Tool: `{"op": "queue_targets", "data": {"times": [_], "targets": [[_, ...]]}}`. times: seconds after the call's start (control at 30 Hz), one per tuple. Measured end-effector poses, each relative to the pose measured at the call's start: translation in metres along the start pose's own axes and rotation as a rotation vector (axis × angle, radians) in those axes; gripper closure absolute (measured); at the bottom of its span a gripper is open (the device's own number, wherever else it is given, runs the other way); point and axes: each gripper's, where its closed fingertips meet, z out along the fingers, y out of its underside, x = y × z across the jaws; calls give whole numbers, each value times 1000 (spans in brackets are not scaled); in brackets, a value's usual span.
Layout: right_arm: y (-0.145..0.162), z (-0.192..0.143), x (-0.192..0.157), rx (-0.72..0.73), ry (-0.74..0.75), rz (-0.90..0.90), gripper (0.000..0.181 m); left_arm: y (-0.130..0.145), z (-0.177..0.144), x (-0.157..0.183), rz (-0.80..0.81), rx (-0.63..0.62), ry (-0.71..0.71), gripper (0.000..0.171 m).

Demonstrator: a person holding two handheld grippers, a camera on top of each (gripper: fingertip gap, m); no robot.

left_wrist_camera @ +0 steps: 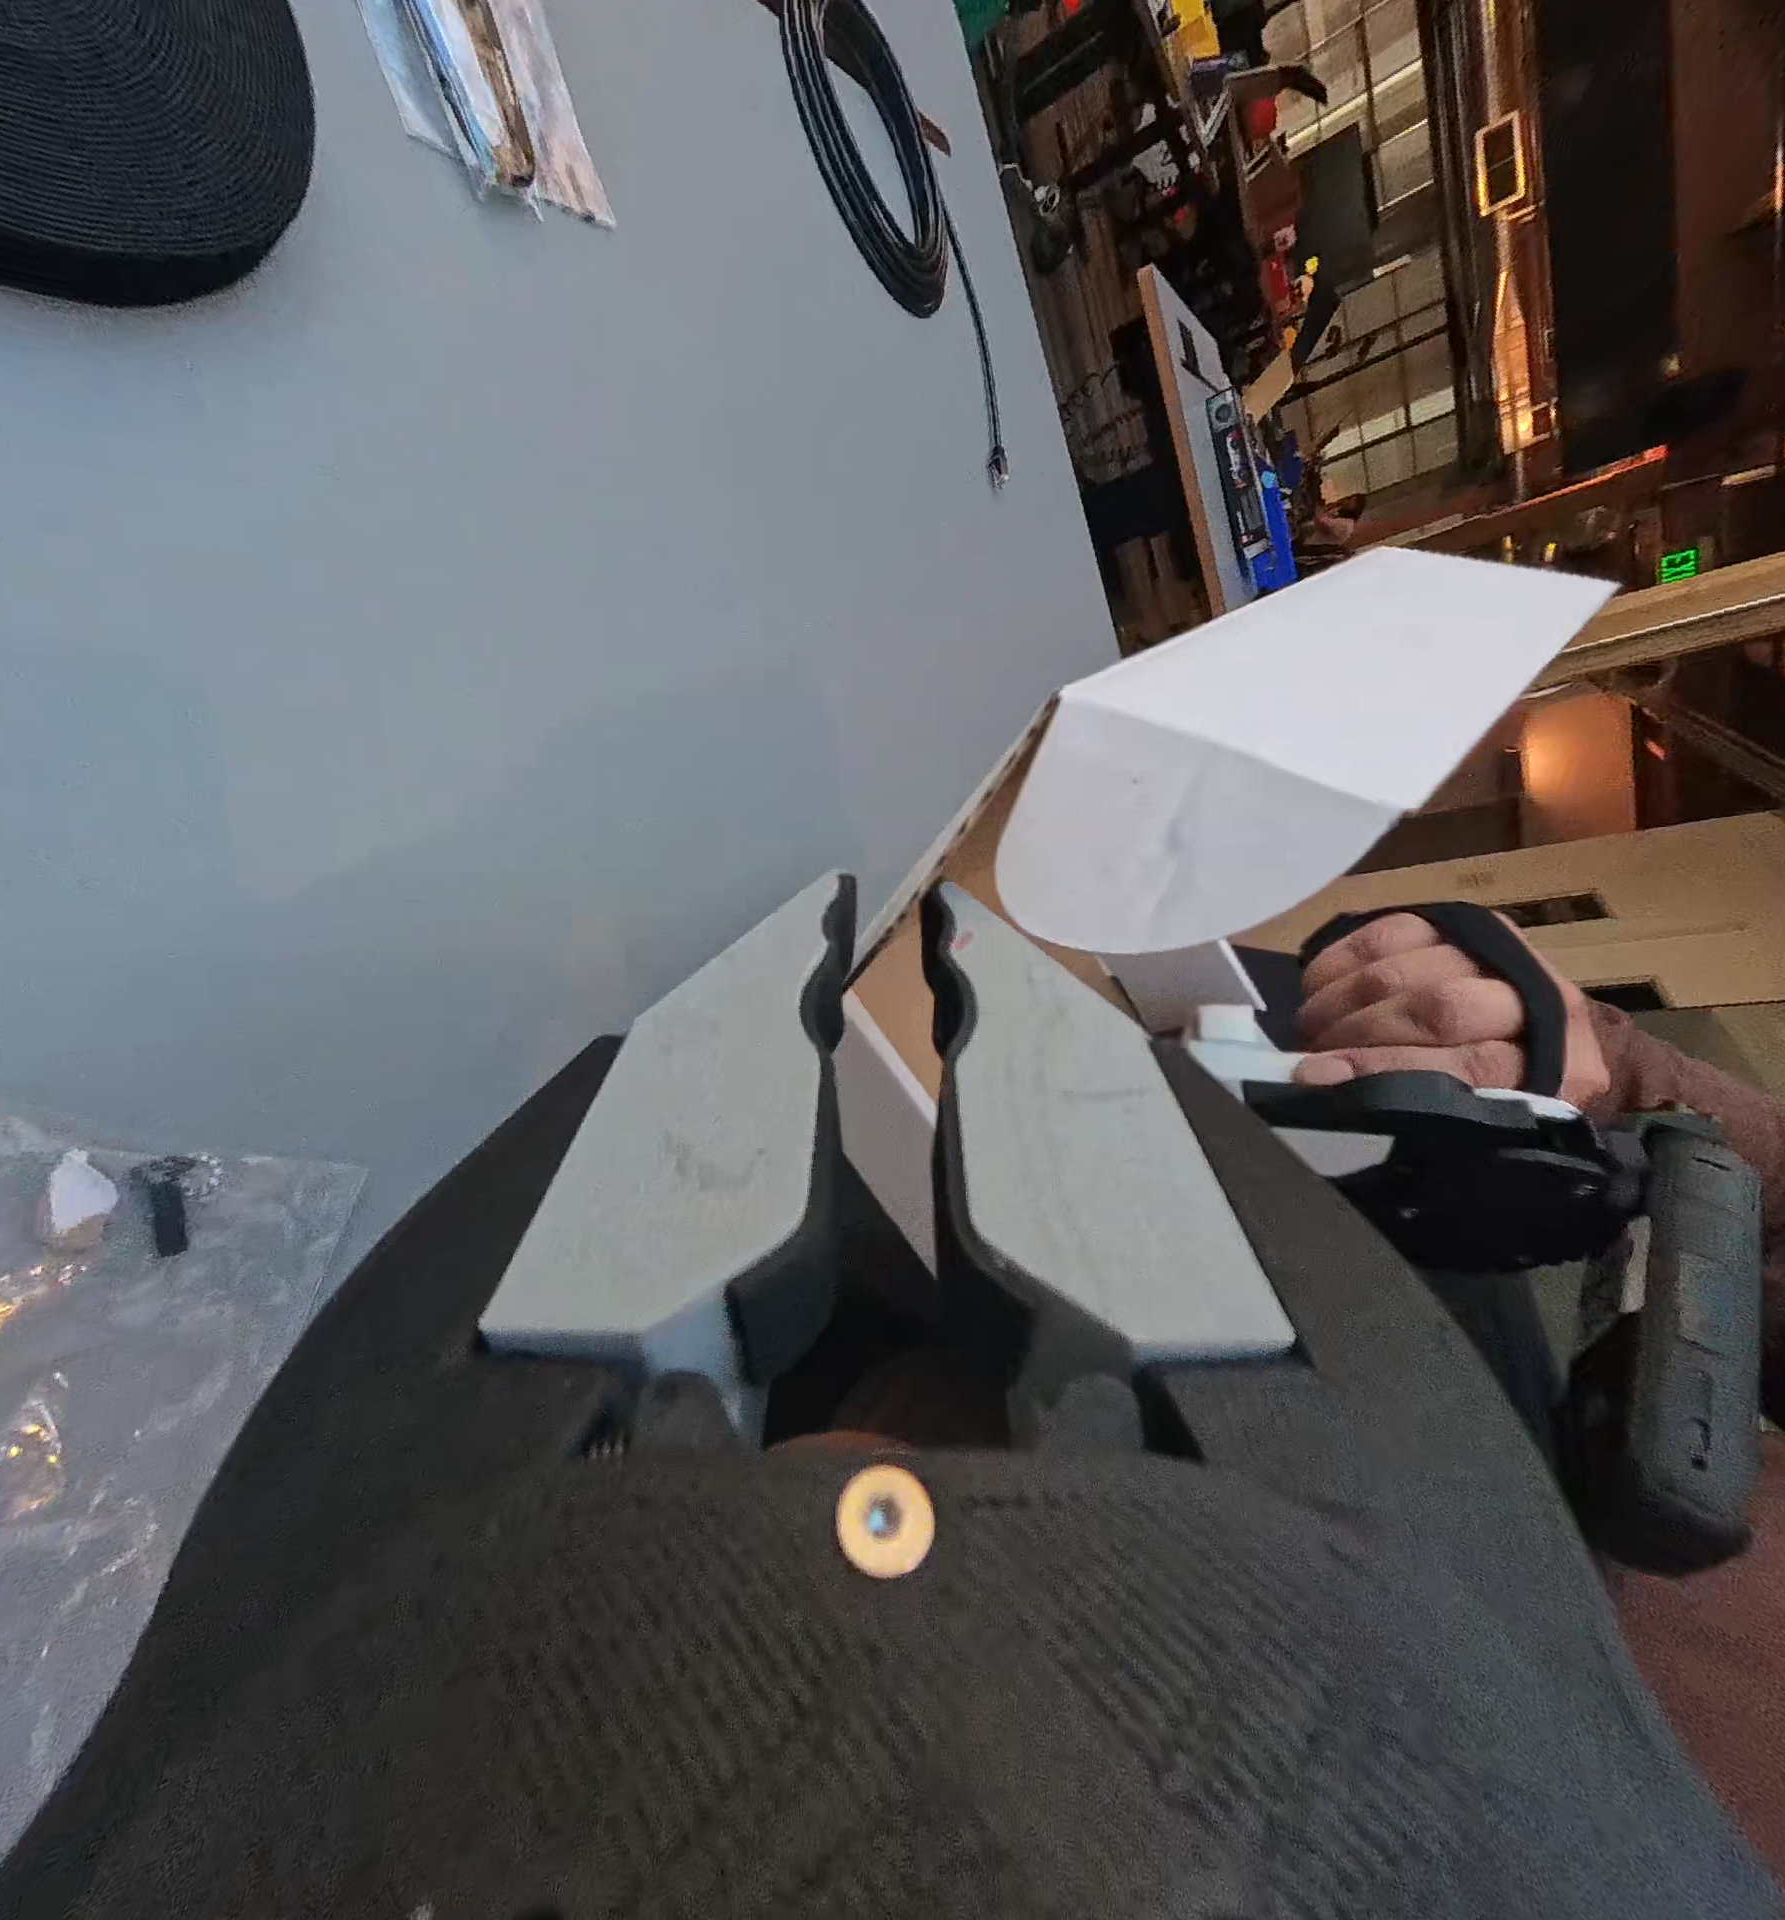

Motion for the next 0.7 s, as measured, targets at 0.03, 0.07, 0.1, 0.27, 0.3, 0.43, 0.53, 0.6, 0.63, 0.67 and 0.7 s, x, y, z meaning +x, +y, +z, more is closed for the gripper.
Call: {"op": "queue_targets", "data": {"times": [0.03,0.07,0.1,0.27,0.3,0.43,0.53,0.6,0.63,0.67,0.7], "targets": [[-2,-1,-2,5,-10,-2,155,1,2,0,5,-4,-6,162],[-4,-1,-4,7,-19,-3,154,2,5,2,8,-6,-3,161],[-4,0,-5,4,-22,-4,155,2,7,7,13,-8,10,156],[3,-3,4,-8,19,16,169,6,7,34,118,-56,7,103],[3,-6,6,-4,25,16,169,9,6,39,162,-77,8,99],[3,-11,9,6,30,12,173,13,0,67,324,-106,42,96],[-2,-13,5,31,-1,9,173,15,1,85,424,-107,66,95],[-6,-14,0,36,-30,-13,174,19,2,95,467,-123,82,93],[-6,-14,-2,31,-39,-27,174,20,2,98,485,-122,86,93],[-7,-14,-4,28,-44,-40,174,20,2,101,502,-116,89,94],[-8,-14,-7,33,-56,-48,174,20,0,104,513,-105,97,94]]}}
